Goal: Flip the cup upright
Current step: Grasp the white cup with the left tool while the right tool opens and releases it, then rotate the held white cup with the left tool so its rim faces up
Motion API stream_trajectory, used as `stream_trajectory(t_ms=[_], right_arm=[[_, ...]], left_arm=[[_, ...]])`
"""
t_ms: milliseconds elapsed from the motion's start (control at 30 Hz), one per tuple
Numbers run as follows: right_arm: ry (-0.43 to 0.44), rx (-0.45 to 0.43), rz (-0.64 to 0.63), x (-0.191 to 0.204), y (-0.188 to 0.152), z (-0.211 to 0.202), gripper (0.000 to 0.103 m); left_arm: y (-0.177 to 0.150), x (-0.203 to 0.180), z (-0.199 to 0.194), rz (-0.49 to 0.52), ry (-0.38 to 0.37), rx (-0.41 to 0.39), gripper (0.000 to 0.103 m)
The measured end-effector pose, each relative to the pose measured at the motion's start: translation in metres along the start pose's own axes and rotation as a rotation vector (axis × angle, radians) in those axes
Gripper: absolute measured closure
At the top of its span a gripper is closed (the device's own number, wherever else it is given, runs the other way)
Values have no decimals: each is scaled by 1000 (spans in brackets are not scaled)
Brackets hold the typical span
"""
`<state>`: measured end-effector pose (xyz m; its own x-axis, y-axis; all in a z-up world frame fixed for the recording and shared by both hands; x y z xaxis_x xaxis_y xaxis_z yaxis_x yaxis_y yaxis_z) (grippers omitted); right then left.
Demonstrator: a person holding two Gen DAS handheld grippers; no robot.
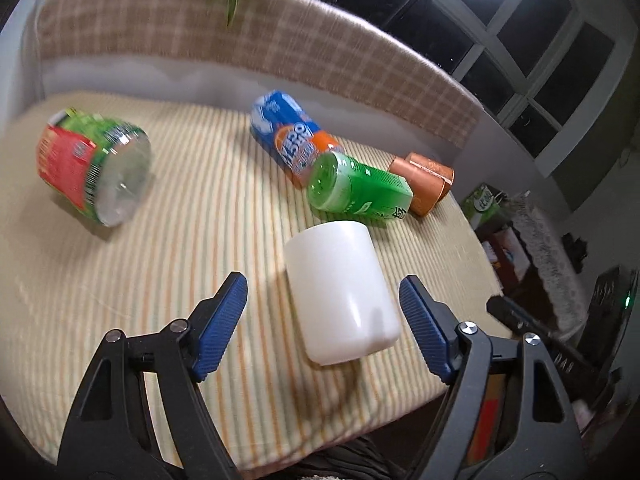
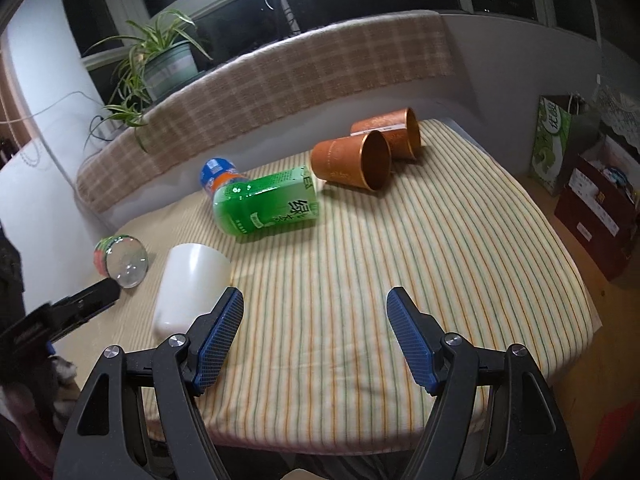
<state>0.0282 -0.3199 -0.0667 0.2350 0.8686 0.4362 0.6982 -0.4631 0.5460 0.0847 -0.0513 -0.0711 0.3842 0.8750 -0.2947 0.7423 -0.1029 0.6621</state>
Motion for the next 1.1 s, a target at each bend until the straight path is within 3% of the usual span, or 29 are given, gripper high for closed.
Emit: stream_trajectory(t_ms=[200,433,1100], right_arm=[[2,2,21,-9,0,-3,29],[-5,1,39,-17,-2,-7,29],[-6,13,65,-28,-4,-4,29]], left_arm=[[10,17,30,-115,-122,101,22],[15,22,51,-187,-198,162,22],[9,25,88,-235,-219,247,26]])
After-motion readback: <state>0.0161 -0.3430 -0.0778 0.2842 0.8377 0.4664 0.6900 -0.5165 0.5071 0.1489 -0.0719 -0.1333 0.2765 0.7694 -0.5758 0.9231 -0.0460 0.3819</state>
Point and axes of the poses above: each gripper's, at about its wrist camera, not at the fingertips, and z roughly the way its jaws point, x to its left, y to its top, the point moved 1 cm from there along z, roughly the way its jaws point, and after that the axes turned 15 degrees about z, right-handed, at the moved point
